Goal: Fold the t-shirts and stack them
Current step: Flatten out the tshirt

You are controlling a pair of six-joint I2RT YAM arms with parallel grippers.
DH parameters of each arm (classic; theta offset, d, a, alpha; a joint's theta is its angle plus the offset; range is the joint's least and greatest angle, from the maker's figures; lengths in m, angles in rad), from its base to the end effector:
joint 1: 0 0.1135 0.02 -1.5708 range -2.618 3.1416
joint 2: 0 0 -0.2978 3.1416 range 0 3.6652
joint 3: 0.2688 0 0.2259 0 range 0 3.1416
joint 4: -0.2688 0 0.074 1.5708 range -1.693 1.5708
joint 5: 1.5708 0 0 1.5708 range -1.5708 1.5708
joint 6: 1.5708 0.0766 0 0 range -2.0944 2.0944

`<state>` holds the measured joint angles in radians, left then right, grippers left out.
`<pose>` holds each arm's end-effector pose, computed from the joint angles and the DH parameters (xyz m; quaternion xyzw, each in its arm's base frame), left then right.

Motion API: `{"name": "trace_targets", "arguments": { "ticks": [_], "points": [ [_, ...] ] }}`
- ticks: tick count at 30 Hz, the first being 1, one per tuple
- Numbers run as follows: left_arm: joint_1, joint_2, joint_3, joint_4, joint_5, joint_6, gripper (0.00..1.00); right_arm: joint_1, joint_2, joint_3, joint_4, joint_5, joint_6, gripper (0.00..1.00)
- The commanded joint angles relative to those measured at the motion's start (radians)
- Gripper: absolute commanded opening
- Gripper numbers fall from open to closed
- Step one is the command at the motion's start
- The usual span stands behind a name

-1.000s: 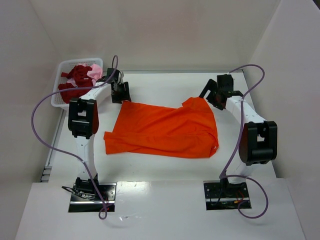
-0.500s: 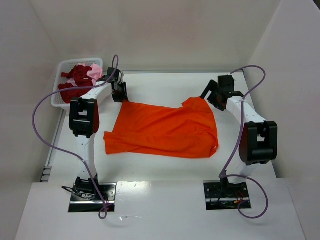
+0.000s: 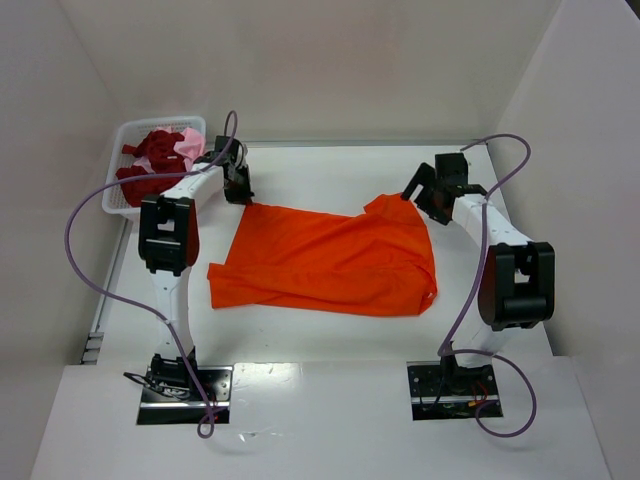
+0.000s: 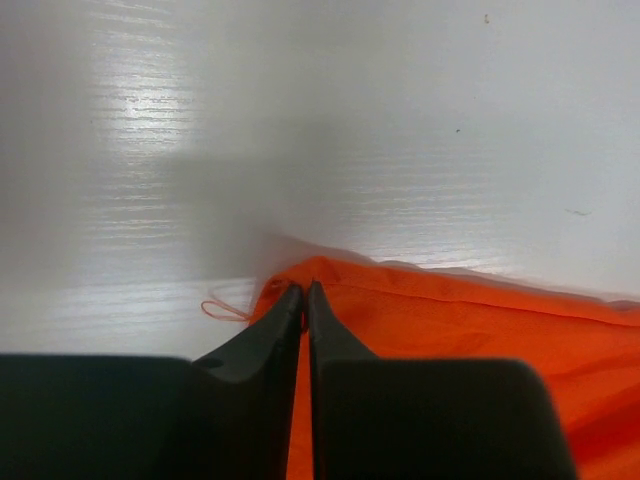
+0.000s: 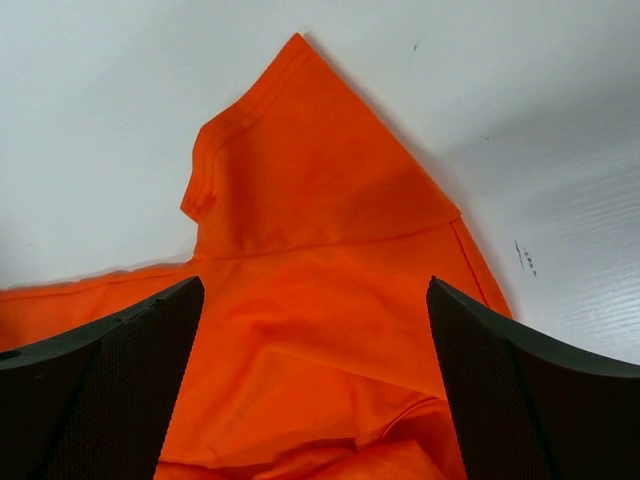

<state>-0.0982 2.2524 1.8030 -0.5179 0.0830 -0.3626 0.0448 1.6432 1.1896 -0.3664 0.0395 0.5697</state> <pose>0.5121 -0.0568 0.1804 -0.1135 0.9473 -0.1064 0.2800 0.3661 0.0134 0.2589 0.2483 0.8964 0.0933 0.3550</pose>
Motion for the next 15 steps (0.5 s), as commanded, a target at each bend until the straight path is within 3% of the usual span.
{"name": "trace_targets", "arguments": {
  "ticks": [1, 2, 15],
  "points": [
    [0.006, 0.024, 0.036, -0.01, -0.006, 0.025, 0.08, -0.008, -0.017, -0.007, -0.014, 0.054, 0.03, 0.96],
    [0.006, 0.024, 0.047, -0.01, -0.006, 0.025, 0.0, -0.008, -0.004, -0.007, -0.025, 0.066, 0.03, 0.96],
    [0.006, -0.105, 0.038, -0.01, -0.057, 0.025, 0.0, -0.008, 0.076, -0.004, -0.077, 0.094, 0.082, 0.88]
  ]
}}
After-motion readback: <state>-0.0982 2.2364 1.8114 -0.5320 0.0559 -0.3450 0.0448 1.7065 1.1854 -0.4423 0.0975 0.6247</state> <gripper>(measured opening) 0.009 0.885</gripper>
